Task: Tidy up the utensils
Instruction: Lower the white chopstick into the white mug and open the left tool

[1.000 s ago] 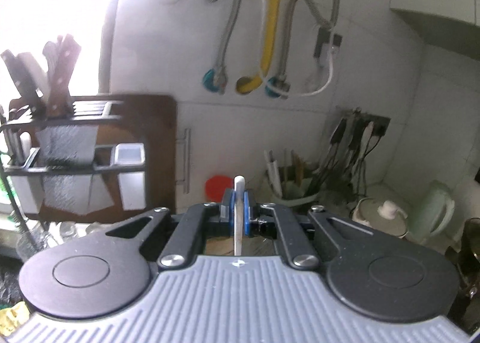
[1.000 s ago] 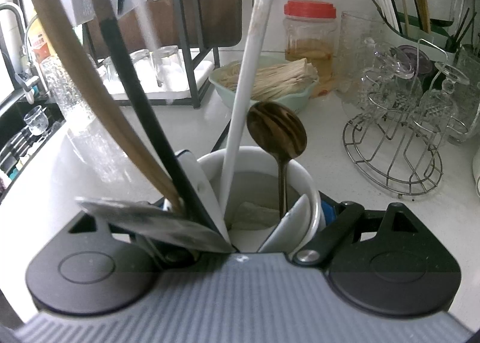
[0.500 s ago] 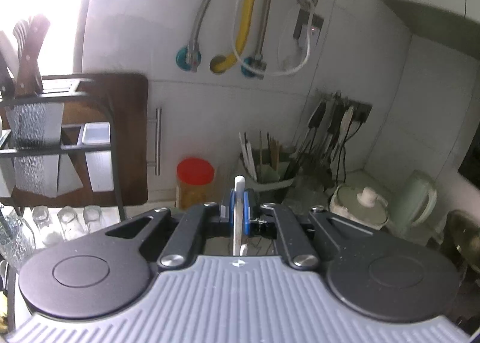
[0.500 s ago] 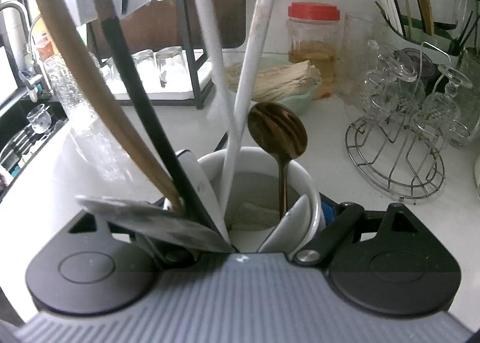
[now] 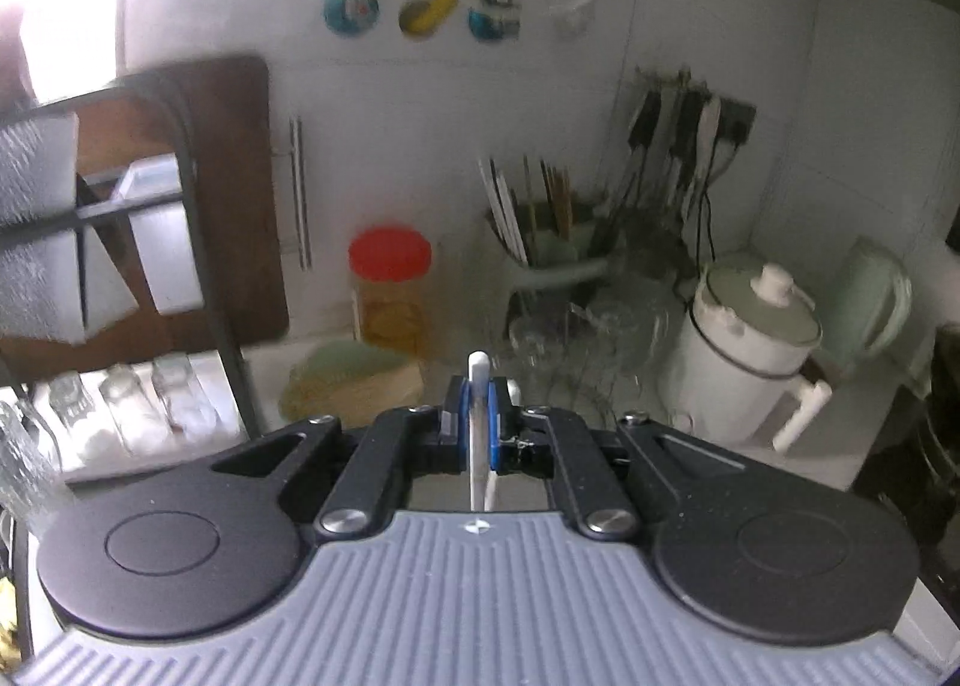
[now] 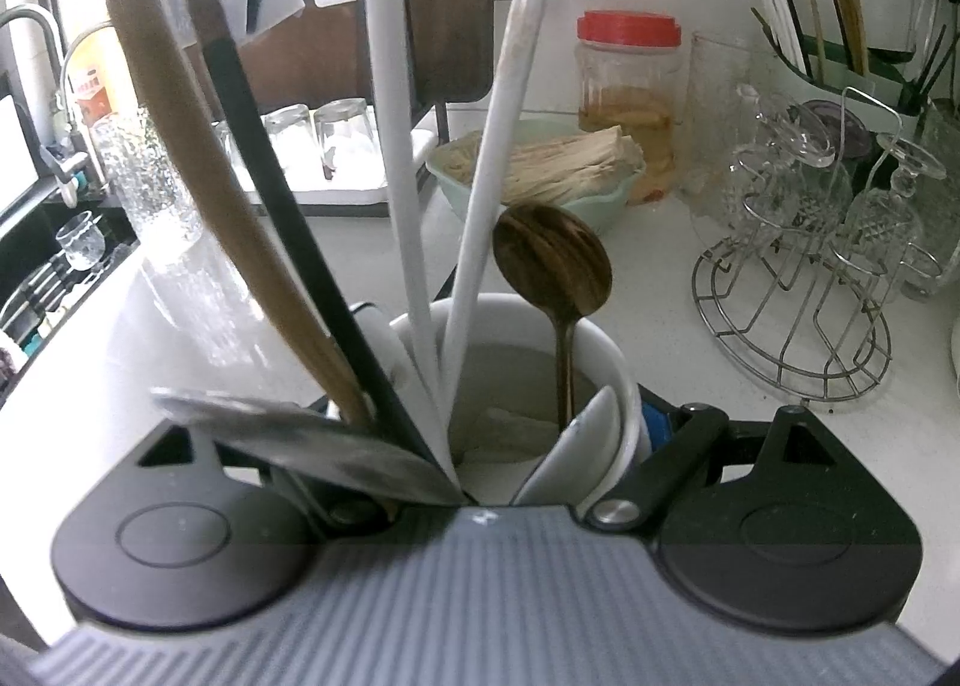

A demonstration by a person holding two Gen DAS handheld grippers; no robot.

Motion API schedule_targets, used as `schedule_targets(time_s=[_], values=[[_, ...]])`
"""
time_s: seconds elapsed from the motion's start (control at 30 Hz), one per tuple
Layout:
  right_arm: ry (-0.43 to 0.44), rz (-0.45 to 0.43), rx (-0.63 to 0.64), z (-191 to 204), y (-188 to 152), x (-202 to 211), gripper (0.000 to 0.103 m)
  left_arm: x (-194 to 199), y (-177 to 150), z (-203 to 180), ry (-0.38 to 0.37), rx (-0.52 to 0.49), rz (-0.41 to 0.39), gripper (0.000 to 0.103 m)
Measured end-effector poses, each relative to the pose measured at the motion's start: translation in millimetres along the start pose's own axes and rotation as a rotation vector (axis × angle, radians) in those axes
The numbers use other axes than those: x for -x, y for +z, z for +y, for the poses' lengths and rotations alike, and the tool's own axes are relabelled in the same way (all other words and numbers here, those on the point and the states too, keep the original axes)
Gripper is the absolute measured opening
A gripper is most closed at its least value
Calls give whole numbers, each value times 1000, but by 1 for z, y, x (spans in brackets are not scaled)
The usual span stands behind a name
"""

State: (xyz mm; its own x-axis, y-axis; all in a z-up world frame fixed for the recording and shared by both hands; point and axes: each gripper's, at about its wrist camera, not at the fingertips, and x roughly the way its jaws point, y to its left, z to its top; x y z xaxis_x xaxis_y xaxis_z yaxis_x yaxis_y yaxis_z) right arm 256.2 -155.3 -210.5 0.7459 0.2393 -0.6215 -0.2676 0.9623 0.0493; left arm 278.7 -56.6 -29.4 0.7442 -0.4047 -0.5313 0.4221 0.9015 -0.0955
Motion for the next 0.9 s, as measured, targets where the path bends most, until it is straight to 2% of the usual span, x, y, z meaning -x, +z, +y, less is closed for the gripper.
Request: schedule_targets(time_s=[0.27,0.43,0.57,0.63,0.7,0.9], values=[[0,3,-3,0,1,0,90,-18,-3,-6,-31,-42,147,7],[1,24,2,-1,3,-1,90,-19,1,-8,-45,-57,198,7],[1,43,3,0,5,-3,90,-27,3,-4,-60,-25,286,8],[1,48,3,0,5,-3,90,-29,3,-2,-51,-11,310,16],[0,53,0,0,5,-3,90,-30,3,1,-43,-2,317,43],[4,54,-25,-1,5,-3,90,-20,6,1,-43,-25,276,60]])
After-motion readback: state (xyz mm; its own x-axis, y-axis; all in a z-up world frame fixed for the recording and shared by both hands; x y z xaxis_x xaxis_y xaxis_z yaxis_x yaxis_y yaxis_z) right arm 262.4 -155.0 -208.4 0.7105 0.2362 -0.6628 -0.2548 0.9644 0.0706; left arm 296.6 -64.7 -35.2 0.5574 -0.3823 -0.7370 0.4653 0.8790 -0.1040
